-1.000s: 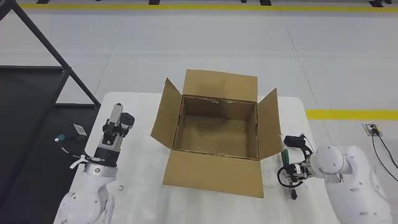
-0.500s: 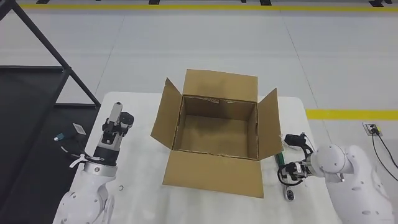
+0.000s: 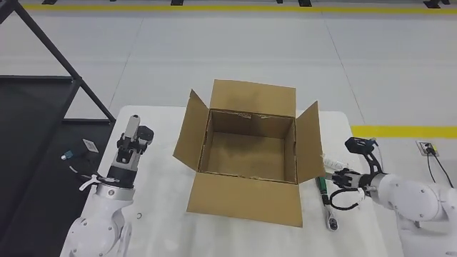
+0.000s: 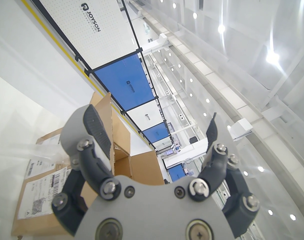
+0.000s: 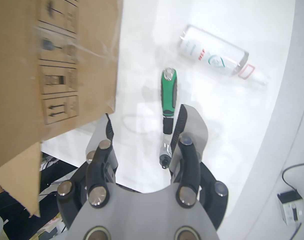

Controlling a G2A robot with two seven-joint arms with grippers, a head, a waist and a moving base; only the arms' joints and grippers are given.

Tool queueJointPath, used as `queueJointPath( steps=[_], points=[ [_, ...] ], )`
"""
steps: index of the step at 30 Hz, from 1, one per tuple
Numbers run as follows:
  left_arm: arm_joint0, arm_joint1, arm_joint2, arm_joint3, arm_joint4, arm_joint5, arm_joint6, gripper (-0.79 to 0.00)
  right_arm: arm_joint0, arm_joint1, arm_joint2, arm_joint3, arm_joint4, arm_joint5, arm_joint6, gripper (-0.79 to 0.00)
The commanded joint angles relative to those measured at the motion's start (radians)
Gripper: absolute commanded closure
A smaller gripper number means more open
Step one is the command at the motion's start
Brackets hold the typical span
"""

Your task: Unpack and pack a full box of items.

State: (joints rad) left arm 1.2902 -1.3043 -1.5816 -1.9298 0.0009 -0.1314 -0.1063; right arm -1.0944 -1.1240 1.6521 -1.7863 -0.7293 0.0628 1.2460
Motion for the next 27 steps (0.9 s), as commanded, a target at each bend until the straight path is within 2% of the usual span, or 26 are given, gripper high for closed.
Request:
queueJointPath(
  steps=[1, 6, 10, 15, 24, 27],
  points=[
    [0.003, 0.000, -0.011, -0.002, -0.007, -0.005, 0.013, -0.785, -0.008, -0.002, 0.007, -0.025, 0.056, -0.013, -0.066, -0.785],
    [0.017, 0.001, -0.052, -0.007, -0.028, -0.012, 0.040, -0.785, -0.028, -0.003, 0.042, -0.061, 0.167, -0.052, -0.210, -0.785],
    [0.028, 0.004, -0.091, -0.007, -0.031, -0.011, 0.047, -0.785, -0.058, -0.004, 0.073, -0.080, 0.320, -0.152, -0.280, -0.785],
    [0.042, 0.007, -0.128, -0.008, -0.036, -0.006, 0.037, -0.785, -0.063, -0.003, 0.079, -0.079, 0.348, -0.175, -0.280, -0.785],
    [0.042, 0.007, -0.128, -0.008, -0.036, -0.006, 0.037, -0.785, -0.065, -0.003, 0.078, -0.079, 0.350, -0.175, -0.286, -0.785],
    [0.046, 0.008, -0.121, -0.014, -0.032, -0.006, 0.017, -0.785, -0.084, -0.004, 0.076, -0.069, 0.407, -0.200, -0.324, -0.785]
  ],
)
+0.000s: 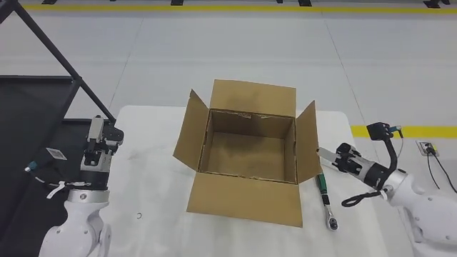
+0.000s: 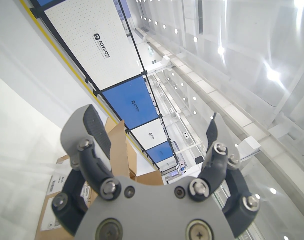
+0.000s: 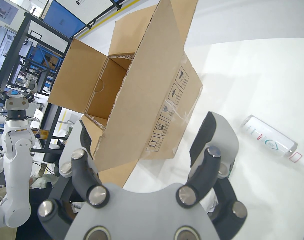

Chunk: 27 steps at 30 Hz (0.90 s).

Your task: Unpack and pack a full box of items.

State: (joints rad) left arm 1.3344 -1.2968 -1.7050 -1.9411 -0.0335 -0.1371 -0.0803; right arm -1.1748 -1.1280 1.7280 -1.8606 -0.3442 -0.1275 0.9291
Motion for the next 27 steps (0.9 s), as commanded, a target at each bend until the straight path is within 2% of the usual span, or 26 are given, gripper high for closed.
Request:
queueJointPath(
  steps=[1, 3, 9, 11, 13, 22, 24, 27],
  points=[
    [0.001, 0.001, 0.003, -0.005, 0.007, 0.000, -0.011, -0.785, -0.005, 0.000, 0.004, 0.018, 0.039, -0.009, -0.022, -0.785],
    [0.001, 0.001, 0.005, -0.007, 0.010, 0.001, -0.009, -0.785, 0.003, -0.002, 0.004, 0.047, 0.103, 0.006, -0.054, -0.785],
    [0.006, 0.002, -0.005, -0.010, 0.004, 0.000, -0.001, -0.785, 0.004, -0.012, 0.038, 0.131, 0.242, 0.105, -0.270, -0.785],
    [0.011, 0.002, -0.009, -0.012, 0.003, -0.001, 0.003, -0.785, 0.014, -0.014, 0.035, 0.171, 0.322, 0.111, -0.264, -0.785],
    [0.016, 0.002, -0.008, -0.014, 0.000, -0.001, 0.004, -0.785, 0.052, -0.013, 0.016, 0.244, 0.386, 0.146, -0.200, -0.785],
    [0.031, 0.001, 0.006, -0.023, 0.014, 0.005, 0.010, -0.785, 0.050, -0.013, 0.013, 0.246, 0.387, 0.149, -0.200, -0.785],
    [0.031, 0.001, 0.006, -0.023, 0.014, 0.005, 0.010, -0.785, 0.062, -0.015, -0.014, 0.267, 0.412, 0.182, -0.188, -0.785],
    [0.032, 0.001, 0.006, -0.023, 0.013, 0.005, 0.010, -0.785, 0.142, -0.026, -0.069, 0.375, 0.512, 0.256, -0.224, -0.785]
  ],
)
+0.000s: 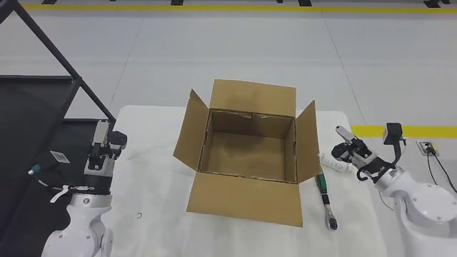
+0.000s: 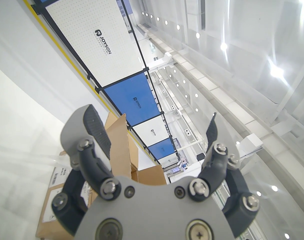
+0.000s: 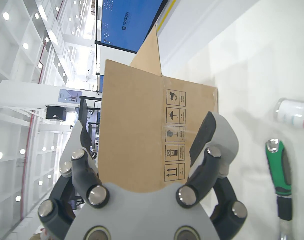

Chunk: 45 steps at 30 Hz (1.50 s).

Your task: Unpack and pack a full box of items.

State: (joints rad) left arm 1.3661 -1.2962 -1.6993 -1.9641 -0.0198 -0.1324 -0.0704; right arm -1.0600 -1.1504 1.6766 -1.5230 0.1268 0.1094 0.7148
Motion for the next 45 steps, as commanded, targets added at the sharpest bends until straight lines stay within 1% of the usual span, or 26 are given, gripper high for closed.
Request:
queueJointPath(
  steps=[1, 6, 8, 12, 14, 19, 31, 41, 45],
  points=[
    [0.005, 0.000, 0.001, -0.004, -0.002, -0.001, -0.005, -0.785, 0.058, -0.008, -0.040, 0.081, 0.080, 0.032, 0.001, -0.785],
    [0.020, 0.000, -0.006, -0.013, -0.007, -0.007, 0.003, -0.785, 0.198, -0.025, -0.129, 0.287, 0.175, 0.037, 0.007, -0.785],
    [0.025, 0.000, -0.008, -0.013, -0.011, -0.008, 0.007, -0.785, 0.239, -0.031, -0.158, 0.356, 0.216, 0.034, 0.032, -0.785],
    [0.033, 0.000, -0.015, -0.010, -0.013, -0.011, 0.014, -0.785, 0.301, -0.039, -0.207, 0.458, 0.252, 0.012, 0.118, -0.785],
    [0.034, 0.000, -0.016, -0.010, -0.015, -0.012, 0.016, -0.785, 0.320, -0.041, -0.224, 0.487, 0.252, 0.001, 0.135, -0.785],
    [0.033, -0.001, -0.013, -0.011, -0.012, -0.012, 0.016, -0.785, 0.338, -0.043, -0.250, 0.512, 0.270, -0.016, 0.184, -0.785],
    [0.030, -0.001, -0.017, -0.008, -0.017, -0.017, 0.020, -0.785, 0.331, -0.049, -0.312, 0.476, 0.283, -0.017, 0.212, -0.785],
    [0.034, 0.000, -0.030, -0.006, -0.028, -0.023, 0.021, -0.785, 0.362, -0.063, -0.367, 0.494, 0.284, -0.040, 0.132, -0.785],
    [0.041, 0.000, -0.042, -0.004, -0.037, -0.028, 0.024, -0.785, 0.390, -0.070, -0.394, 0.521, 0.293, -0.039, 0.136, -0.785]
  ],
)
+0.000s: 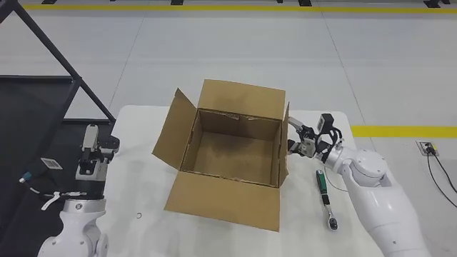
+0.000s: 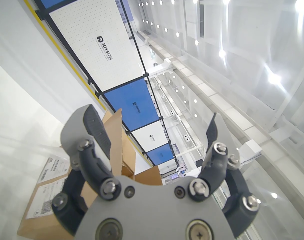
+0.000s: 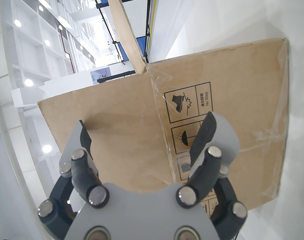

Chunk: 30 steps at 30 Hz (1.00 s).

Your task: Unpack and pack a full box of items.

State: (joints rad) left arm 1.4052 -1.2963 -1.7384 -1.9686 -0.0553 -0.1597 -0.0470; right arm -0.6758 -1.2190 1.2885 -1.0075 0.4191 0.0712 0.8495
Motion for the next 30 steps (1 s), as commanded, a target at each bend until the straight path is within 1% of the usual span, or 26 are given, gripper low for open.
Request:
queueJointPath(
  steps=[1, 10, 13, 15, 17, 18, 20, 25, 30],
  points=[
    [0.004, 0.000, -0.006, 0.001, -0.003, -0.002, 0.001, -0.785, 0.014, -0.003, -0.012, 0.014, 0.002, -0.001, 0.000, -0.785],
    [0.015, 0.002, -0.033, 0.005, -0.025, -0.010, -0.006, -0.785, 0.073, -0.020, -0.053, 0.076, 0.030, -0.029, 0.005, -0.785],
    [0.012, 0.003, -0.036, 0.008, -0.030, -0.008, -0.020, -0.785, 0.071, -0.015, -0.035, 0.072, 0.029, -0.051, -0.005, -0.785],
    [0.005, 0.004, -0.042, 0.011, -0.033, -0.006, -0.036, -0.785, 0.050, -0.004, -0.005, 0.039, 0.026, -0.065, 0.010, -0.785],
    [-0.009, 0.006, -0.050, 0.017, -0.036, -0.003, -0.055, -0.785, 0.010, 0.012, 0.036, -0.024, 0.006, -0.081, 0.014, -0.785],
    [-0.018, 0.008, -0.054, 0.021, -0.039, 0.000, -0.067, -0.785, -0.019, 0.020, 0.060, -0.067, 0.013, -0.080, 0.038, -0.785],
    [-0.038, 0.011, -0.061, 0.030, -0.046, 0.005, -0.090, -0.785, -0.084, 0.039, 0.119, -0.165, -0.020, -0.081, 0.037, -0.785],
    [-0.090, 0.019, -0.071, 0.056, -0.056, 0.014, -0.166, -0.785, -0.285, 0.079, 0.250, -0.477, -0.096, -0.036, 0.074, -0.785],
    [-0.131, 0.027, -0.070, 0.075, -0.063, 0.031, -0.237, -0.785, -0.463, 0.100, 0.337, -0.737, -0.189, 0.013, 0.048, -0.785]
  ],
)
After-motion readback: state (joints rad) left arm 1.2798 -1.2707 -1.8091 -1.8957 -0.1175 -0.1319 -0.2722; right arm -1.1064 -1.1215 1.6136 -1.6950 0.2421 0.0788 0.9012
